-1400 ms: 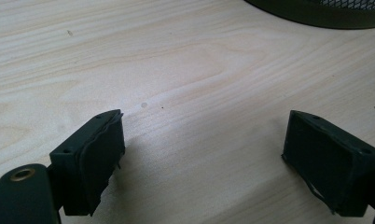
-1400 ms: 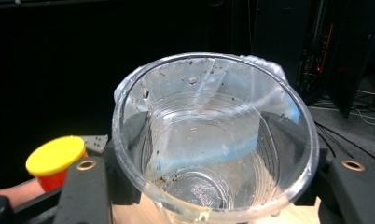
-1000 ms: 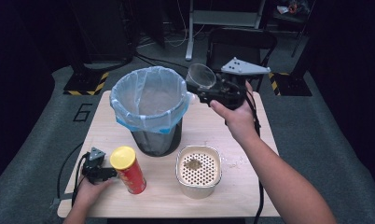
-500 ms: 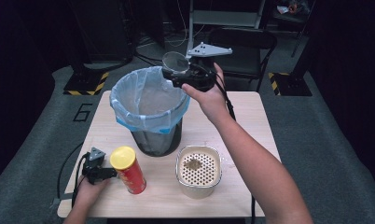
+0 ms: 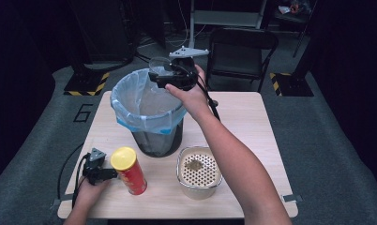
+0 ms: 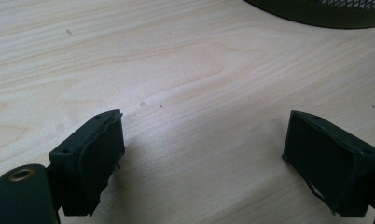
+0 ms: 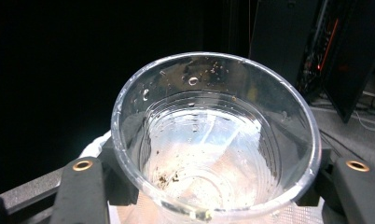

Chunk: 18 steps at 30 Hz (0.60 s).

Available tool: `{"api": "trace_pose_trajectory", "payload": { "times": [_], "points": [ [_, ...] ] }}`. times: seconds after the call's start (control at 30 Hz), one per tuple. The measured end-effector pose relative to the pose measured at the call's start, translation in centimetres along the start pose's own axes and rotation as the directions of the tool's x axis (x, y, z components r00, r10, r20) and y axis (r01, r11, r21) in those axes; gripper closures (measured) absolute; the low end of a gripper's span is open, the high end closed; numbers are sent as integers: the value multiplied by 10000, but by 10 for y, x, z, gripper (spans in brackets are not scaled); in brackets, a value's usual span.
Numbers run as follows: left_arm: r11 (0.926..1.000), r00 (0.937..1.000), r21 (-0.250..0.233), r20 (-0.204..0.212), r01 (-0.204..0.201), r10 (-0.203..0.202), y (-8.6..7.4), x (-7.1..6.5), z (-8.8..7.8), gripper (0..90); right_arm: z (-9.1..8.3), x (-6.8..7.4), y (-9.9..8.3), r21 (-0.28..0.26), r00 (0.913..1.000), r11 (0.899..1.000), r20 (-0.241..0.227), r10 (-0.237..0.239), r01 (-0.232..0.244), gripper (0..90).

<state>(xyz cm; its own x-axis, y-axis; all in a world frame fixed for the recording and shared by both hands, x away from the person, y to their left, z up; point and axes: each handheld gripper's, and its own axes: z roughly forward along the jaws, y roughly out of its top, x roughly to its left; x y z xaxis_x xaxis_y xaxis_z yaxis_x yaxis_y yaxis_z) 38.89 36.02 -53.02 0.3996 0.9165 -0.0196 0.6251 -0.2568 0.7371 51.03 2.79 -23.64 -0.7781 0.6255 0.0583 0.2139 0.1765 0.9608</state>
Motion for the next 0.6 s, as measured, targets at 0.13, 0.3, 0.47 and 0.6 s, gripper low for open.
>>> {"api": "trace_pose_trajectory", "payload": {
  "times": [0.13, 0.3, 0.47, 0.6],
  "points": [
    [10000, 10000, -1, -2, 0, 0, 0, 0, 0, 117, 10, 1, -3, 403, 10000, 9992, 2, -31, 31, 333],
    [10000, 10000, 0, -1, 1, -1, 0, 0, 0, 117, 20, 5, -6, 735, 9999, 9973, -169, -30, 42, 284],
    [10000, 10000, -4, -1, 8, -8, 0, 0, 0, 117, 23, 9, -10, 1077, 9999, 9942, -125, 20, -7, 171],
    [10000, 10000, 7, -25, -22, 22, 0, 0, 0, 117, 15, 4, -12, 754, 9999, 9971, -135, 63, -53, 171]
  ]
}}
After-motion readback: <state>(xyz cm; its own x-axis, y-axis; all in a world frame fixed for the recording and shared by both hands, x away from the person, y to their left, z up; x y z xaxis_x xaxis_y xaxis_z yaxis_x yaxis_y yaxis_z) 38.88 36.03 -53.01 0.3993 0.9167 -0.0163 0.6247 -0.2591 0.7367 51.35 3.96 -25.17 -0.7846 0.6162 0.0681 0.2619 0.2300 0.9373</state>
